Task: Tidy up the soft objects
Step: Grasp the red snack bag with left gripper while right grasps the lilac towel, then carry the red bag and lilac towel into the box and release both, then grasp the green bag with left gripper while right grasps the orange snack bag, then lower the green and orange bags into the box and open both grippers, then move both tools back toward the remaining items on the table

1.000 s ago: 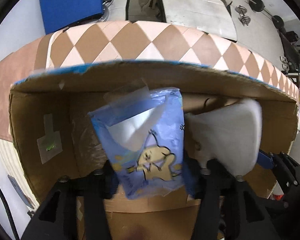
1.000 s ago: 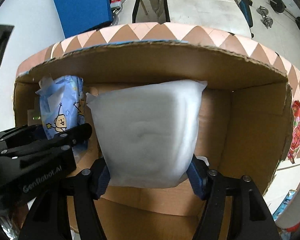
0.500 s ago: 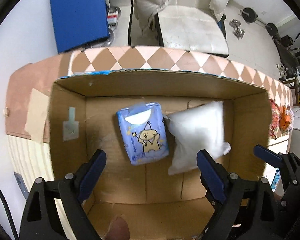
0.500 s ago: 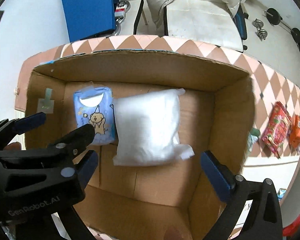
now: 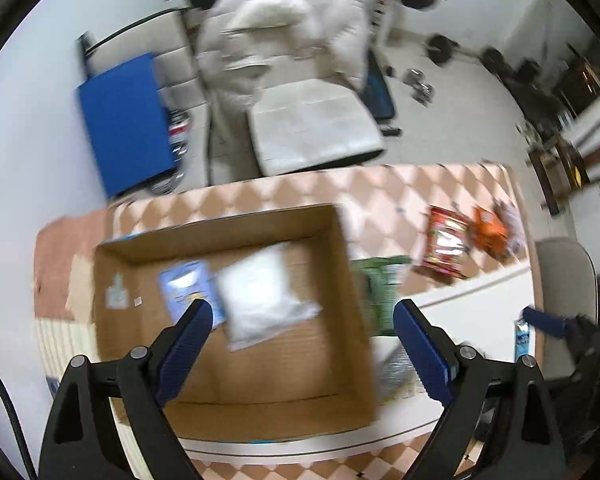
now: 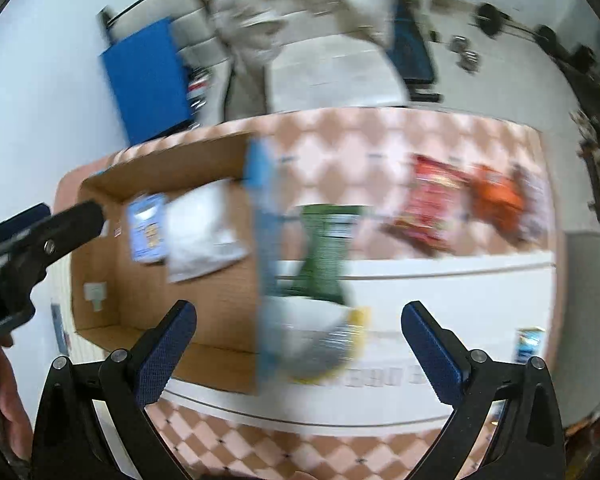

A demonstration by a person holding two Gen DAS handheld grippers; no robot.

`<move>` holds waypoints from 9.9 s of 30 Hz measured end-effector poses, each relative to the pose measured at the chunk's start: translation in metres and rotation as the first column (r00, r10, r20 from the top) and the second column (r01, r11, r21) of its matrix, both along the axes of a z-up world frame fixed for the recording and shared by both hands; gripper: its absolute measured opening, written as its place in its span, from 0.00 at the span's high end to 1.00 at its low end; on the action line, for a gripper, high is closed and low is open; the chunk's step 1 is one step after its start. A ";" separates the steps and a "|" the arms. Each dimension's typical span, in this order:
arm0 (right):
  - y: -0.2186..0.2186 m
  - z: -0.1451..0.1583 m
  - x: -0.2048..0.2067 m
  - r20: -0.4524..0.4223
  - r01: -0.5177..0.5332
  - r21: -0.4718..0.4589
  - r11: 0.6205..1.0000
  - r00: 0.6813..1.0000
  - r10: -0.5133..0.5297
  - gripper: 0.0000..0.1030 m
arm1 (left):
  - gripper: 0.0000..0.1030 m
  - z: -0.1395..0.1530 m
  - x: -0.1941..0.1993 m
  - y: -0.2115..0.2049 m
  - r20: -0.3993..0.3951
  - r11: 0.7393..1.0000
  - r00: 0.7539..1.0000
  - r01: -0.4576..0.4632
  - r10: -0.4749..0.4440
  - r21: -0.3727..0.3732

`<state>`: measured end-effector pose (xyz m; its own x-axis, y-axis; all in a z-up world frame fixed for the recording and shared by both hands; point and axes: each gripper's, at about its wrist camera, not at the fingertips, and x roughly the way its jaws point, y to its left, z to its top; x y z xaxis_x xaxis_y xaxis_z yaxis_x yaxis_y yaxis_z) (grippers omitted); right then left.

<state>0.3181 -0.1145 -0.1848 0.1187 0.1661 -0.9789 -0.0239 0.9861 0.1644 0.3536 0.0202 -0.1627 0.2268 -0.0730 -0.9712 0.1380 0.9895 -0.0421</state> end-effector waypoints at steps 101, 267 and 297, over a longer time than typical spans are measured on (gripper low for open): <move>0.159 -0.090 0.076 -0.129 -0.086 -0.078 0.993 0.989 0.076 0.00 | 0.09 -0.115 0.029 0.210 -0.251 0.970 0.937 -0.242 0.241 0.027; 0.237 -0.104 -0.026 -0.220 -0.174 0.260 0.950 0.947 0.234 0.61 | 0.70 -0.155 -0.064 0.230 -0.499 0.983 0.849 -0.179 0.174 0.039; 0.145 -0.044 -0.041 -0.051 -0.128 0.215 0.968 0.989 0.142 0.00 | 0.02 -0.019 -0.065 0.093 -0.058 0.996 0.996 0.072 -0.070 0.044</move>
